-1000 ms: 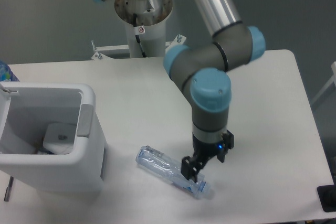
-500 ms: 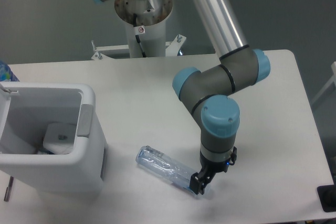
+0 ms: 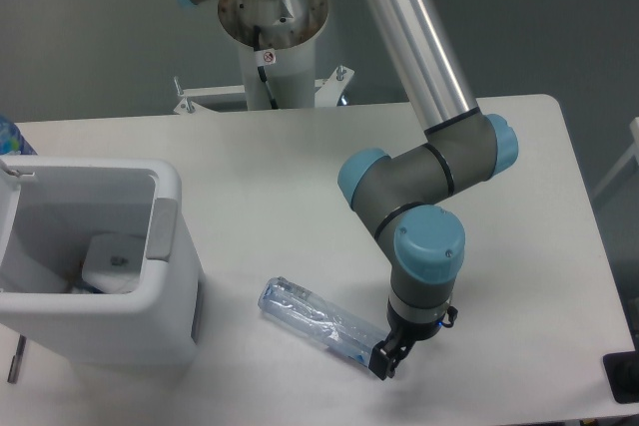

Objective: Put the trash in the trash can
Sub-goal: 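Lower the gripper onto the bottle's cap end and close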

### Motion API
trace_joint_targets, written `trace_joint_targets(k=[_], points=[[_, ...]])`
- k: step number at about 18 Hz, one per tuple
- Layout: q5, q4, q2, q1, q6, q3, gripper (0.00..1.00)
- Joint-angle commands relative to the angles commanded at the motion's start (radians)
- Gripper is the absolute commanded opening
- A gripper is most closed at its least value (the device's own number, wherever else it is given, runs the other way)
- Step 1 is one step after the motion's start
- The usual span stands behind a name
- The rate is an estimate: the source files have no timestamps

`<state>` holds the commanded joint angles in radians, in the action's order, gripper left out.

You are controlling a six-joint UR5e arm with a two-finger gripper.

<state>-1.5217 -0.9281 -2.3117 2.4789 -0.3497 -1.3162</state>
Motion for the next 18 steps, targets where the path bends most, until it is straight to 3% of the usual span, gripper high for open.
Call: trace_joint_targets(k=[7, 13, 18], points=[[-0.002, 0.002, -0.02, -0.005, -0.005, 0.003, 0.98], [-0.002, 0.002, -0.028, -0.008, -0.014, 0.012, 0.74], [0.0, 0.002, -0.032, -0.009, -0.018, 0.012, 0.64]])
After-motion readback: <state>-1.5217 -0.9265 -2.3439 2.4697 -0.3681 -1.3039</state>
